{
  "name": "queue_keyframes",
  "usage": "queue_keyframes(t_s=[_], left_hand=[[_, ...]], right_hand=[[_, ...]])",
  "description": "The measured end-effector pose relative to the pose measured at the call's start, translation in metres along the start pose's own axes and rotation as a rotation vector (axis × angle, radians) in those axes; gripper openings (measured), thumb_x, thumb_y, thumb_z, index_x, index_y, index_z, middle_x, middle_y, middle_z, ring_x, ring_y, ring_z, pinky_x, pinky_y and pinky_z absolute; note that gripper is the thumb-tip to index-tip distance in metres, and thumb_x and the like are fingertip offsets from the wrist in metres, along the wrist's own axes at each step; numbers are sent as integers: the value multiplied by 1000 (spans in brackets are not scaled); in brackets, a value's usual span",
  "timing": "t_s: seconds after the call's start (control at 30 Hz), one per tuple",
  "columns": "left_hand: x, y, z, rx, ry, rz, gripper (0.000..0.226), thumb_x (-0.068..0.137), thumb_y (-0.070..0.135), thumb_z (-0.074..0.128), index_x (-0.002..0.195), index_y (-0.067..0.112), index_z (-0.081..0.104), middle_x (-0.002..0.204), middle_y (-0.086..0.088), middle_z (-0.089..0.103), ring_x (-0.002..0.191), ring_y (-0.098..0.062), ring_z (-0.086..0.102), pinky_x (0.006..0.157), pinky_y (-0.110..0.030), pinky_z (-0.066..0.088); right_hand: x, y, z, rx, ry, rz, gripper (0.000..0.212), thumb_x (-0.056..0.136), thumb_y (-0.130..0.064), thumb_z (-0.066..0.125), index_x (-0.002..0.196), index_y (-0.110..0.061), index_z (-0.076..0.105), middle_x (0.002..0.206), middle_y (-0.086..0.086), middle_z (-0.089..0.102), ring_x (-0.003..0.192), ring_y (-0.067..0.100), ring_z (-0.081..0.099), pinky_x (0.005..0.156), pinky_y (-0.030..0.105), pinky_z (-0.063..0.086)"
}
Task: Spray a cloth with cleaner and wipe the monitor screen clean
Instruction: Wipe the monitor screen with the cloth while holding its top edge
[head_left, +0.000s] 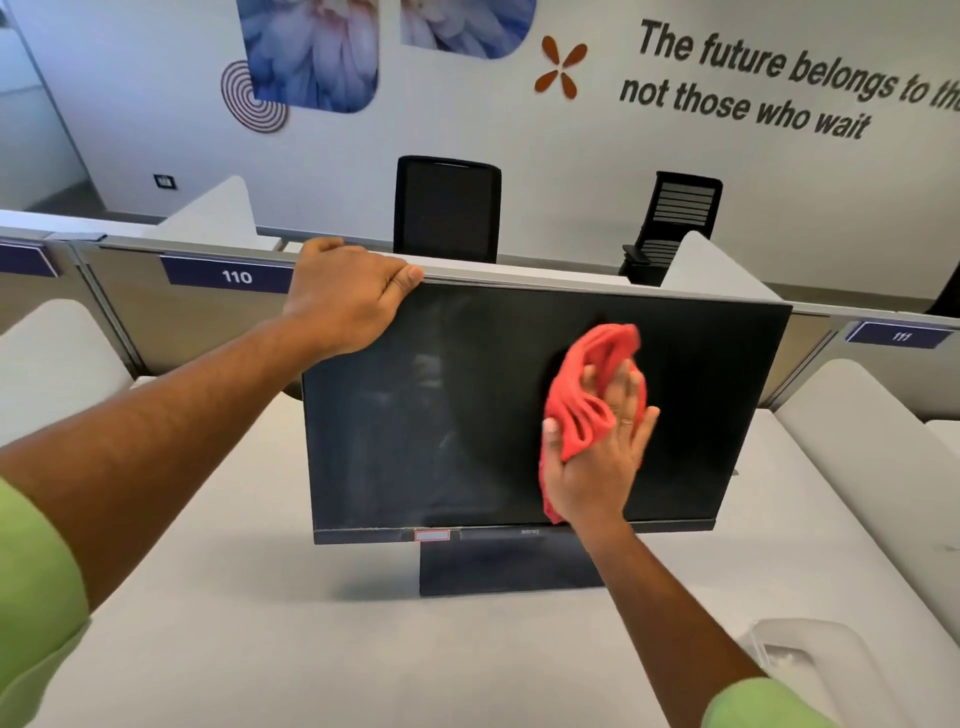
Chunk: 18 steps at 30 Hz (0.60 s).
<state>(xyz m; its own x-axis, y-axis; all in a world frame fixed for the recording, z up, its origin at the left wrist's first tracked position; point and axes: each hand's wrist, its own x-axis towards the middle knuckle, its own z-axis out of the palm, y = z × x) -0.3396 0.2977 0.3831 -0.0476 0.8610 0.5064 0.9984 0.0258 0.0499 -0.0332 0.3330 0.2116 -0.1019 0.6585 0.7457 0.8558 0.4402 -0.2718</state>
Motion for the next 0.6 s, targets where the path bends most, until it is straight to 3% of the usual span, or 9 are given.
queue_keyframes(t_s=[0.13,0.23,0.3,0.37,0.47,0.6], left_hand=[[0,3,-1,3,8,-1,69,99,60,15,113,25,73,89,-3,71,93,-23,61,109,-44,30],[-1,3,-1,17,18,6,66,100,59,18,114,25,73,89,-4,72,93,-25,61,107,-45,32],[-1,0,0,15,20,5,66,101,59,19,116,25,73,91,-5,73,94,-27,63,106,-46,33],[-2,-3,2,6,25,9,67,100,59,18,113,25,74,88,-6,73,92,-29,63,106,-47,35],[-2,-7,3,54,38,34,74,98,63,11,98,23,73,80,-6,70,86,-31,63,102,-47,39],[-2,-6,2,77,55,48,73,98,61,11,92,22,72,78,-9,69,87,-34,64,101,-48,38]], right_hand=[[50,14,-18,88,83,355,86,104,-62,35,168,-16,1,176,16,3,164,31,-1,128,66,7],[87,-13,-22,172,206,372,85,104,-68,17,168,-12,6,177,10,5,163,36,1,128,65,7],[93,-44,-16,156,218,280,80,105,-62,22,167,-12,16,177,2,7,162,43,5,127,65,9],[81,-78,-6,86,150,53,75,104,-54,39,167,-18,22,175,-5,10,161,47,7,127,67,10],[56,-103,7,29,11,-327,72,100,-50,57,164,-28,33,173,-2,22,161,45,9,126,68,12],[61,-79,3,8,17,-433,66,100,-42,60,161,-27,40,170,-4,35,162,36,17,127,61,18]])
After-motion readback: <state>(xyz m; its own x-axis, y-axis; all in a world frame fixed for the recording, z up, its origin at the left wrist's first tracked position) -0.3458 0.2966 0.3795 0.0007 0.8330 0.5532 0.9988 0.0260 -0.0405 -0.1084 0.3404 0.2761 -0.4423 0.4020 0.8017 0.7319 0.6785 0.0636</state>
